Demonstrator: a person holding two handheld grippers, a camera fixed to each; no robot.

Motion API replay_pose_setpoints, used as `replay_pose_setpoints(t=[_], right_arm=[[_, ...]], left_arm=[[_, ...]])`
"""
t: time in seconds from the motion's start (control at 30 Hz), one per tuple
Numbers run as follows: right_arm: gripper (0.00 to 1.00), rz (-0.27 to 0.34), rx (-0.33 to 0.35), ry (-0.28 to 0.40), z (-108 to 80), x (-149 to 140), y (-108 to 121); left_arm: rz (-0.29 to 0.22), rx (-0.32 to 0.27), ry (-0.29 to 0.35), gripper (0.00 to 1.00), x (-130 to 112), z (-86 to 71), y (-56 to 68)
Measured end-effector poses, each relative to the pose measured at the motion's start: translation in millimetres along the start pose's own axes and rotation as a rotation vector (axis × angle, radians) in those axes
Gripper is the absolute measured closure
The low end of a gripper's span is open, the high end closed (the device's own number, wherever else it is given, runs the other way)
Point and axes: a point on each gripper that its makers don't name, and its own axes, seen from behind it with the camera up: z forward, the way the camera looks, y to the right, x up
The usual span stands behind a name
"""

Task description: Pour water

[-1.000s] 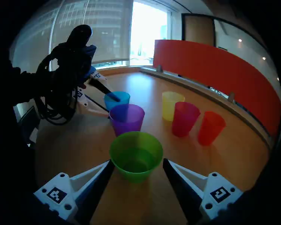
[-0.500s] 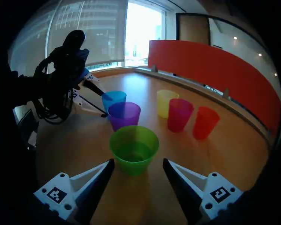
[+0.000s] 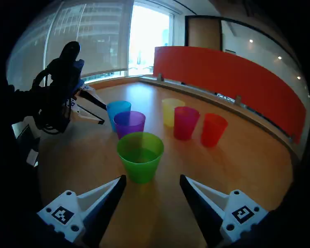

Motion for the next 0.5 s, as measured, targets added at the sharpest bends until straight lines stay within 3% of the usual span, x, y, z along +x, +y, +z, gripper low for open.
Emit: replay_pose_setpoints(t=[0.27,0.5], right_arm=[[0.0,0.02,-0.048,0.022,-10.6,-0.4,8.8],[0.0,0.054,-0.102,0.068,-17.8,7.2,19.1]], left_arm=[[-0.023,0.028,0.017,0.1,-2.7,-10.7,-5.0],[-0.072,0.064,0.063,0.1,4.9,-23.7,-12.8]])
